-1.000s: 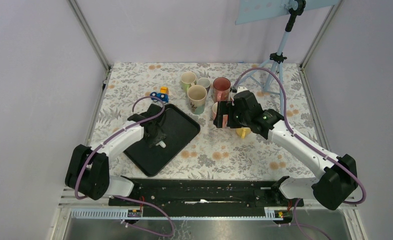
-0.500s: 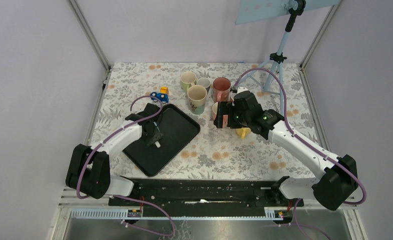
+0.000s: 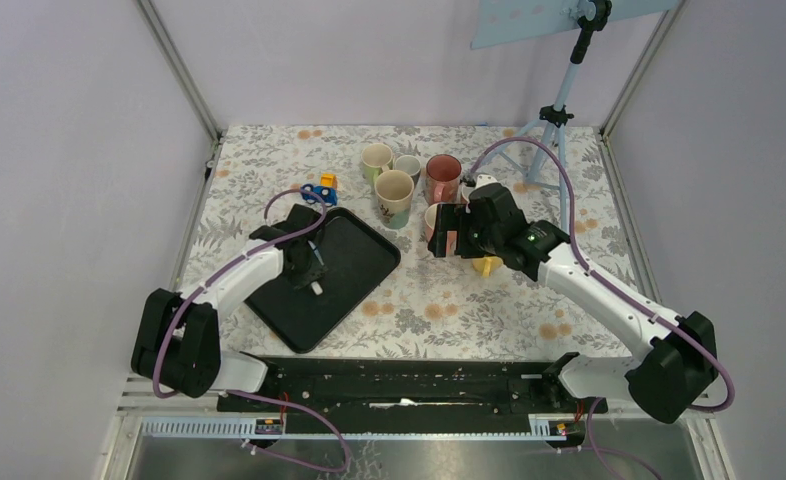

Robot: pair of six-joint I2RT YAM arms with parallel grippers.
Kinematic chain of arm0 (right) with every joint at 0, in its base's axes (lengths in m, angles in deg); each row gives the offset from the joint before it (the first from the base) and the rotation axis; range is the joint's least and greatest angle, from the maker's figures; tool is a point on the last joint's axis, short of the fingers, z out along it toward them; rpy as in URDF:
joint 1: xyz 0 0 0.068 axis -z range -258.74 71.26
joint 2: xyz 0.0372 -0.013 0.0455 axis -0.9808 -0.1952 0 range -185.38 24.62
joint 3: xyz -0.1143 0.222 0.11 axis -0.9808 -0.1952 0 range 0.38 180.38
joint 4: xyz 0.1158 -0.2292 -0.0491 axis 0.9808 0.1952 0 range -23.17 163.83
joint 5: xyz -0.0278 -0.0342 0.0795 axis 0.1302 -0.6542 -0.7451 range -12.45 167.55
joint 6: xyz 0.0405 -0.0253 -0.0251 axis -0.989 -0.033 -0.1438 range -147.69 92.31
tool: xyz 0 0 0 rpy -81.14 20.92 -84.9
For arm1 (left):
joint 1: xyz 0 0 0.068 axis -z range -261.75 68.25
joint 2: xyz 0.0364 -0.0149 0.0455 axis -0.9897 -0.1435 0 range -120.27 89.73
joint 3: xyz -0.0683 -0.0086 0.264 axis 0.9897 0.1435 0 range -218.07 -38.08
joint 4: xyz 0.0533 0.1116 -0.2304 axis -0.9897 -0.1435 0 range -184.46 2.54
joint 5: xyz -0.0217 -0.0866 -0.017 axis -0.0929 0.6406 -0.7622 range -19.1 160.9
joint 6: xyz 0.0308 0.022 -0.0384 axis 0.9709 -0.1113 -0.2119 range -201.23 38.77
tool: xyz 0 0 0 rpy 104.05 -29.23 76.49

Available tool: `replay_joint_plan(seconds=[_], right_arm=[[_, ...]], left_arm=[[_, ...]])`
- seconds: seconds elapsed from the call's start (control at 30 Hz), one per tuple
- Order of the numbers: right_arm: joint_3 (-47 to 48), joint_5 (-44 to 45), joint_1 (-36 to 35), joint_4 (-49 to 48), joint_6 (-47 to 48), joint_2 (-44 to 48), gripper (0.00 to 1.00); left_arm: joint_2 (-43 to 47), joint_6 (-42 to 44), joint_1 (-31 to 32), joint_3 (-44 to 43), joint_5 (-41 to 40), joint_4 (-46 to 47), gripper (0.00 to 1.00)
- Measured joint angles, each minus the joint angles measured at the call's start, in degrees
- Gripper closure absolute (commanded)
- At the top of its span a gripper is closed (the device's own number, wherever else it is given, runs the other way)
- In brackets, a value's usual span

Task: Turn the mug right side up
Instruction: Turn over the cup on the tray.

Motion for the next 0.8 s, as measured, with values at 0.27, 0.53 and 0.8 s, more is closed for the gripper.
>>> replay_joint_plan(seconds=[0.27,0.53,0.8], right_arm=[[-0.92,-2.1,0.0,-2.21,-2.16,1.66,0.0],[-4.26,-8.92,0.0,-8.83,-7.04,3.06,0.0],[-7.41,-17.66,0.0,-19.19,-12.92,3.26,0.0]], left_arm=[[4.5,1.81,-0.02,-2.19,5.79,0.02,1.0],[7.32,0.66,-0.17,-4.26,13.31,2.56,1.0],[8.5,-3.5,-0.17,-6.03,22.21,5.68,1.0]])
